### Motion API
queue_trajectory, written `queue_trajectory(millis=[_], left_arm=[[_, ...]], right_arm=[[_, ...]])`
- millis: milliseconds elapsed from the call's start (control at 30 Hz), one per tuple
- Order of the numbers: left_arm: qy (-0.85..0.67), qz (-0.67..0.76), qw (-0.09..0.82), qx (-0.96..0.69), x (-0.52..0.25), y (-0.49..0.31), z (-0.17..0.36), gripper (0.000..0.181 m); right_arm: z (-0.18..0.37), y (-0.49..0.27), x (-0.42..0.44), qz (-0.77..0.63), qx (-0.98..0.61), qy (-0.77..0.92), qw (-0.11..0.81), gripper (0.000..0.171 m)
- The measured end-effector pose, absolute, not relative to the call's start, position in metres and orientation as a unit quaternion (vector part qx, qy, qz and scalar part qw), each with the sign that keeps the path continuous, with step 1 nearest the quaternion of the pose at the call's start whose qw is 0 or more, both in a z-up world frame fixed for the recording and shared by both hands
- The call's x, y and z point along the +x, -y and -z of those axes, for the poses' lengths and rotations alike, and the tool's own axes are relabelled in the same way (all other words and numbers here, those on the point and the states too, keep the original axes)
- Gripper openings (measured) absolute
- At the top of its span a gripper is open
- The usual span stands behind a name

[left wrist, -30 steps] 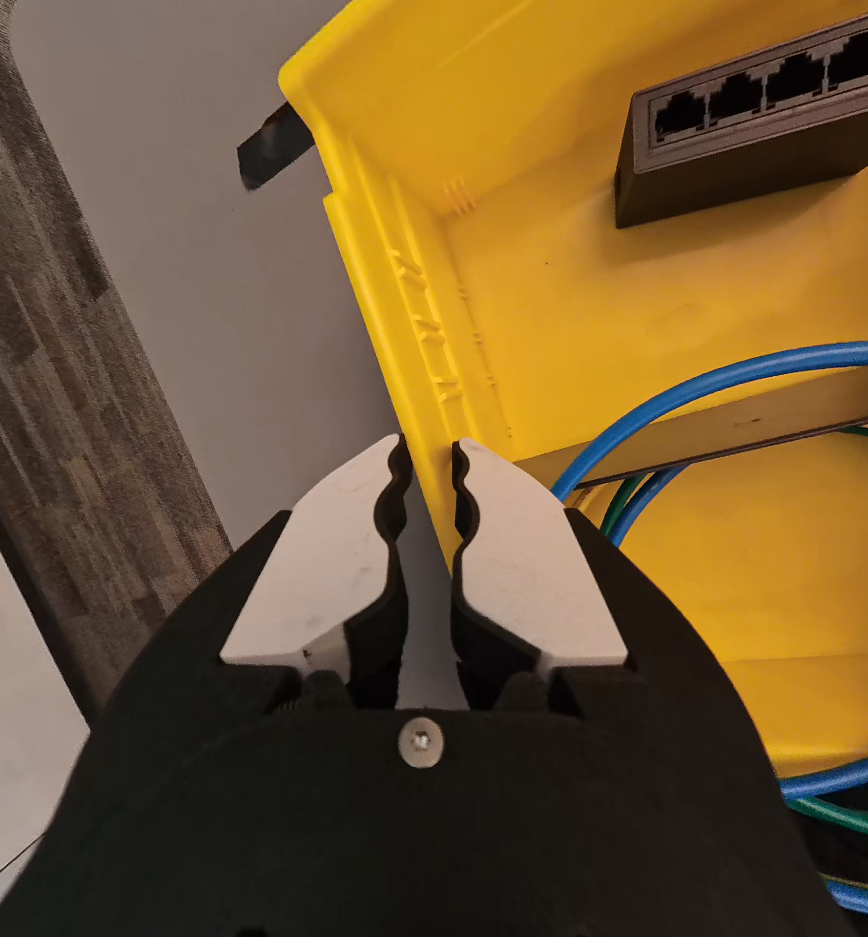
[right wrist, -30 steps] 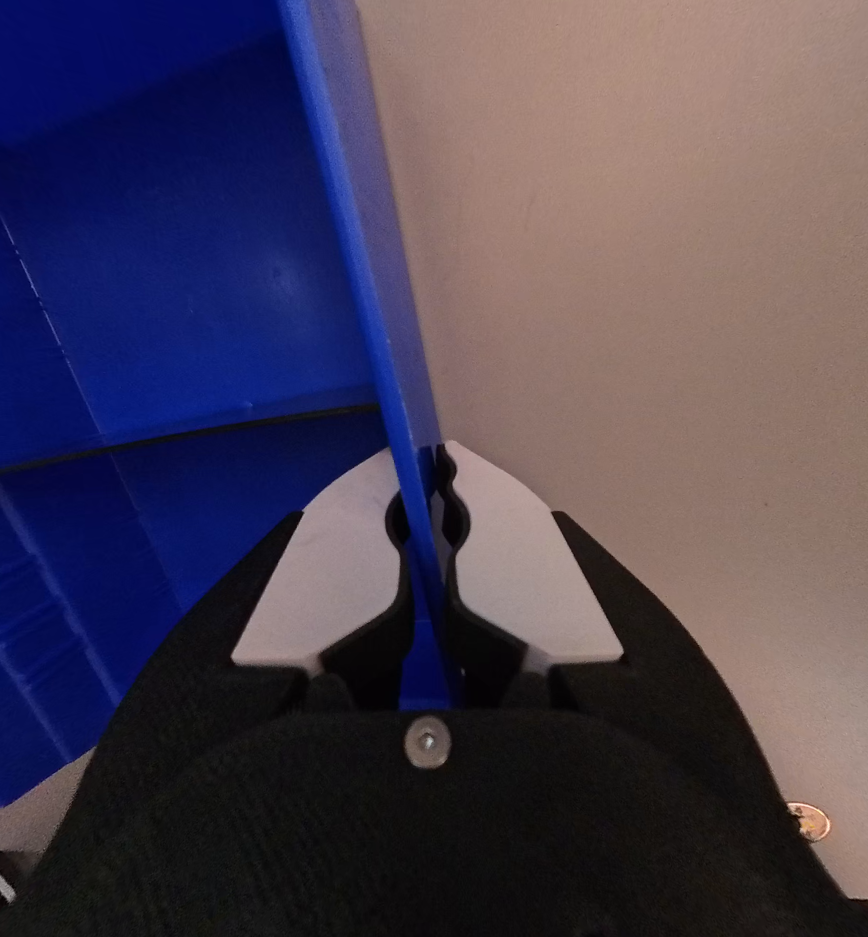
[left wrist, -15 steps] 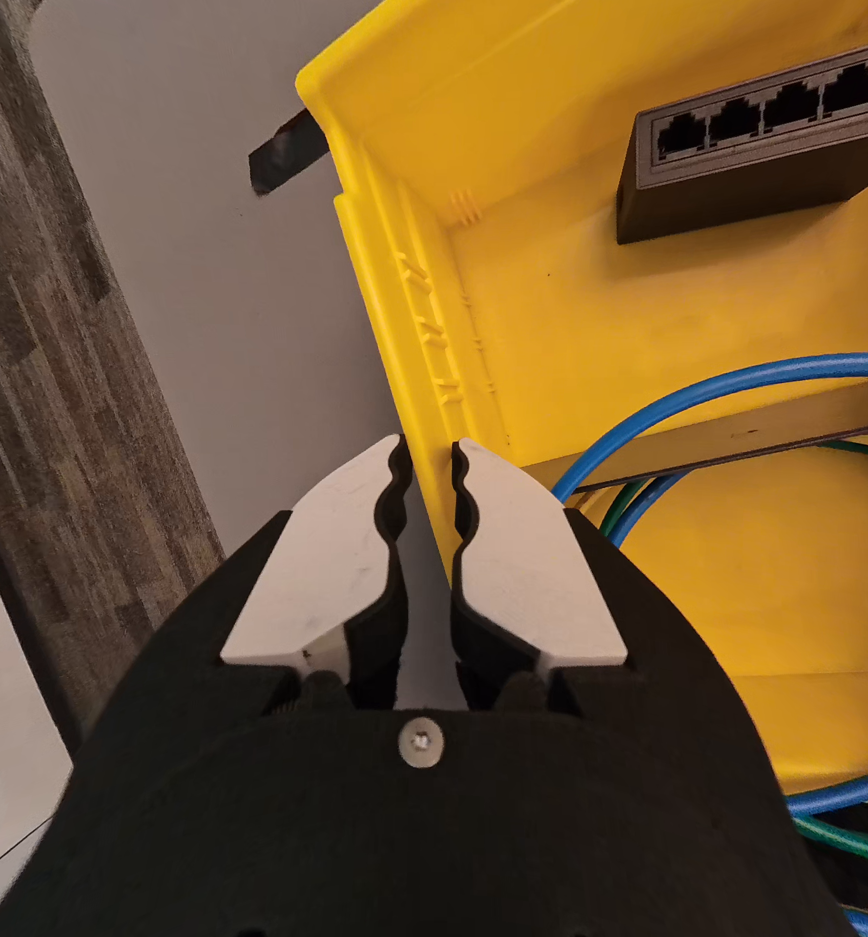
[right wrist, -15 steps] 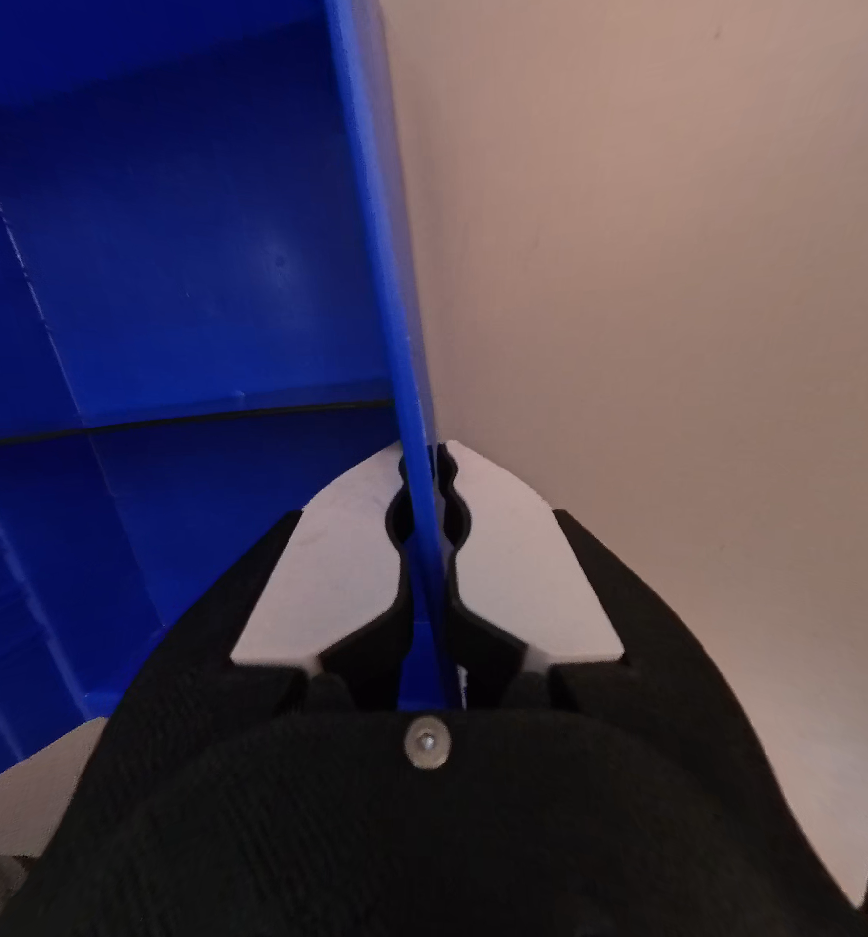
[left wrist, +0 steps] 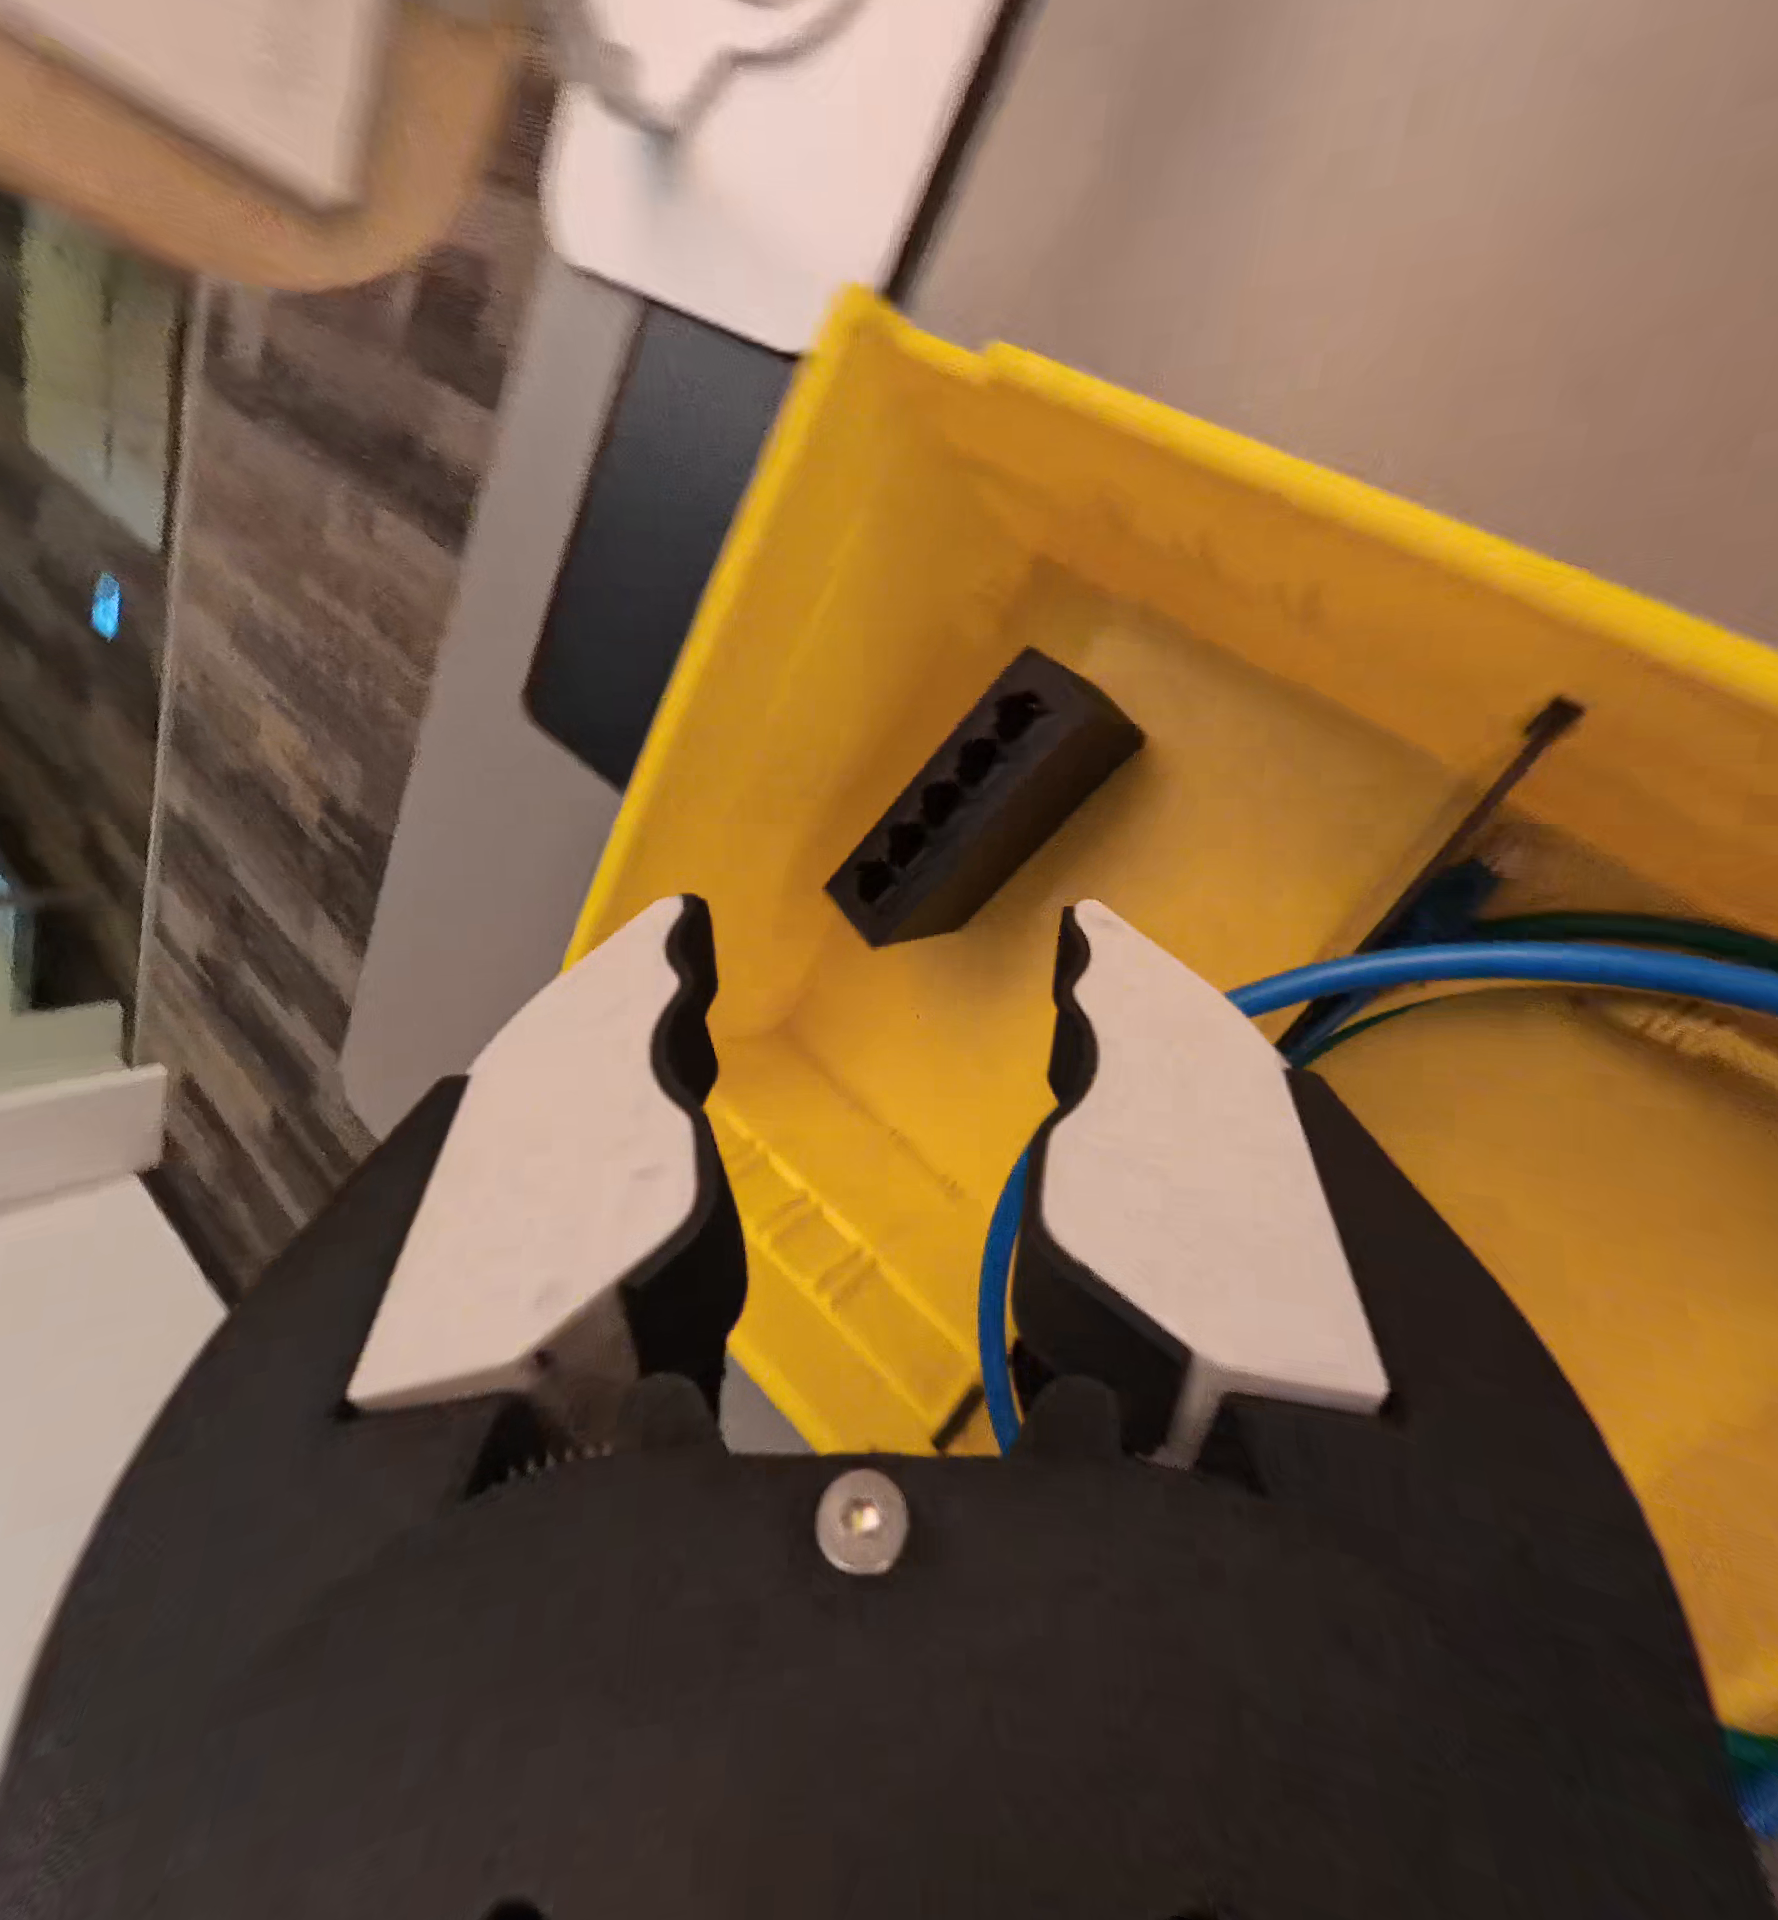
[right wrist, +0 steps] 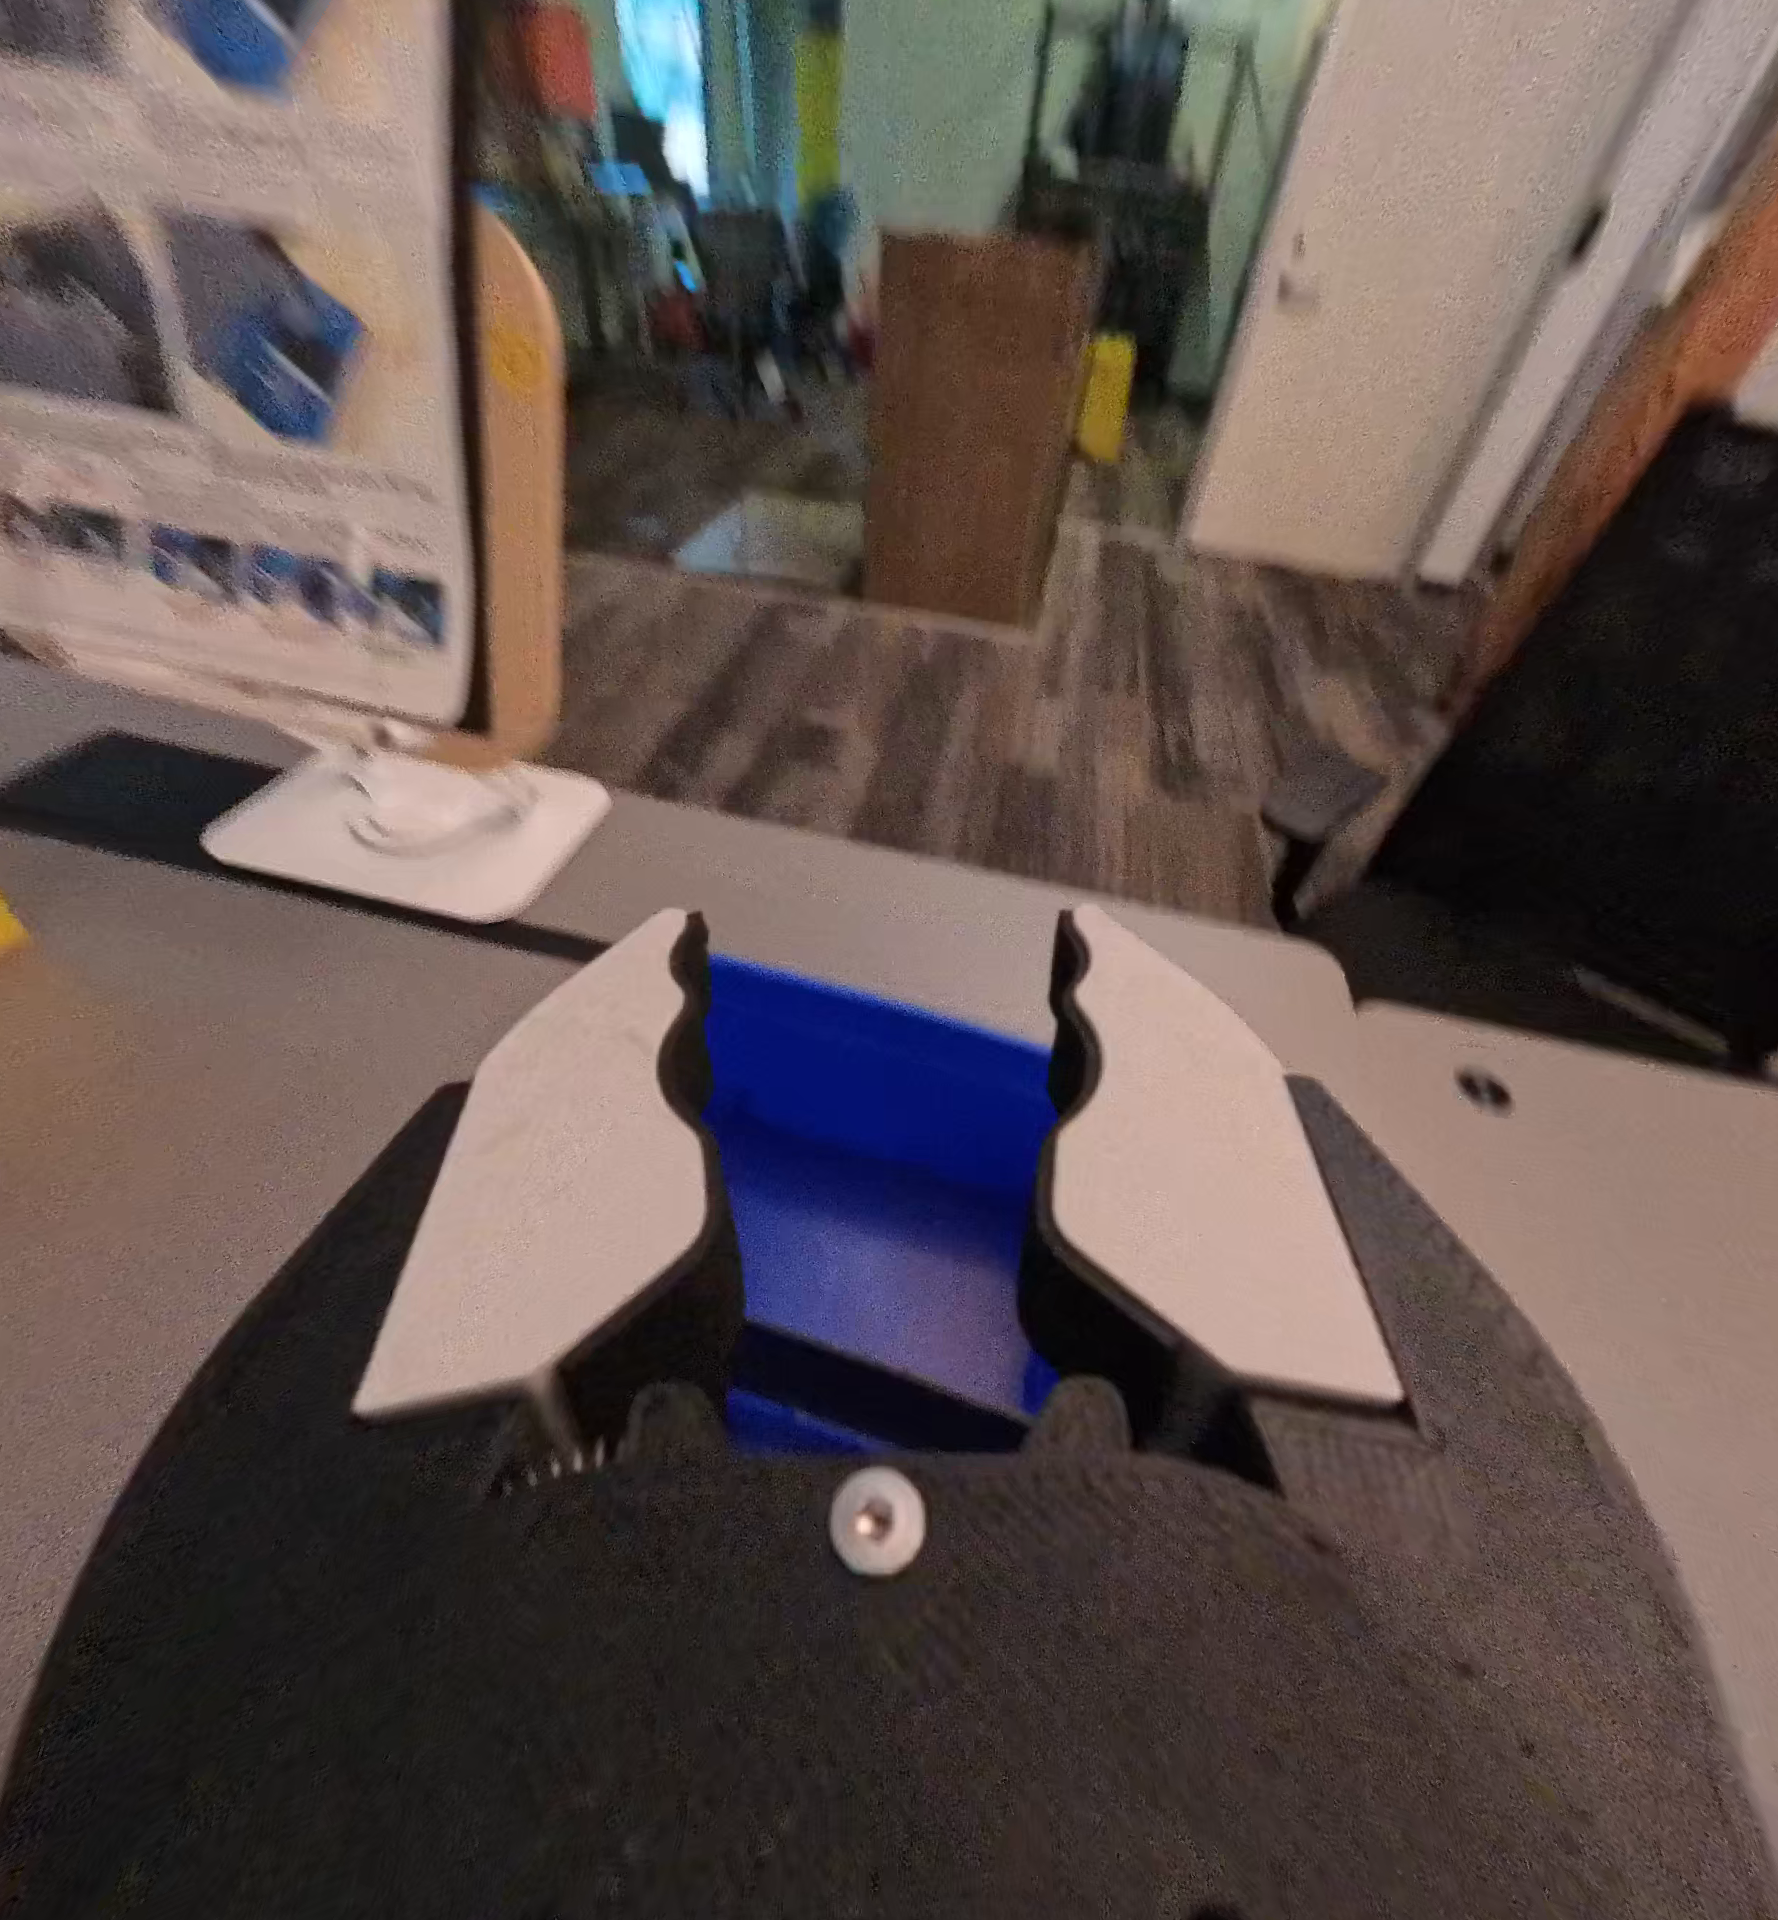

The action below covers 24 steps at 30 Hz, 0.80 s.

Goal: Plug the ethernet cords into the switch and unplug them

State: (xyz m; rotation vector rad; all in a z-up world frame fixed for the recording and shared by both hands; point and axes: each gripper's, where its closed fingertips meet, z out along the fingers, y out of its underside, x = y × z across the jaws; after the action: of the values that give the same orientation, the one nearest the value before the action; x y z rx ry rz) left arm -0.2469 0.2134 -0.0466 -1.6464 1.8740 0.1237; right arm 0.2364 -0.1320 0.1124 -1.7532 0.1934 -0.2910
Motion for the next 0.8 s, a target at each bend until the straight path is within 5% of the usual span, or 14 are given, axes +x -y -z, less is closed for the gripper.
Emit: queue_trajectory(millis=[100, 300, 800], left_arm=[[-0.761, -0.084, 0.259, -0.589, -0.234, -0.221, 0.073, 0.049], [-0.804, -0.084, 0.179, -0.560, -0.217, -0.230, 0.105, 0.053], [-0.838, -0.166, 0.157, -0.495, -0.241, -0.236, 0.112, 0.028]], right_arm=[[-0.163, 0.126, 0.184, 0.108, -0.694, 0.012, 0.711, 0.069], [-0.196, 0.127, 0.135, 0.119, -0.664, 0.105, 0.731, 0.071], [-0.175, 0.136, 0.141, 0.098, -0.626, 0.132, 0.762, 0.059]])
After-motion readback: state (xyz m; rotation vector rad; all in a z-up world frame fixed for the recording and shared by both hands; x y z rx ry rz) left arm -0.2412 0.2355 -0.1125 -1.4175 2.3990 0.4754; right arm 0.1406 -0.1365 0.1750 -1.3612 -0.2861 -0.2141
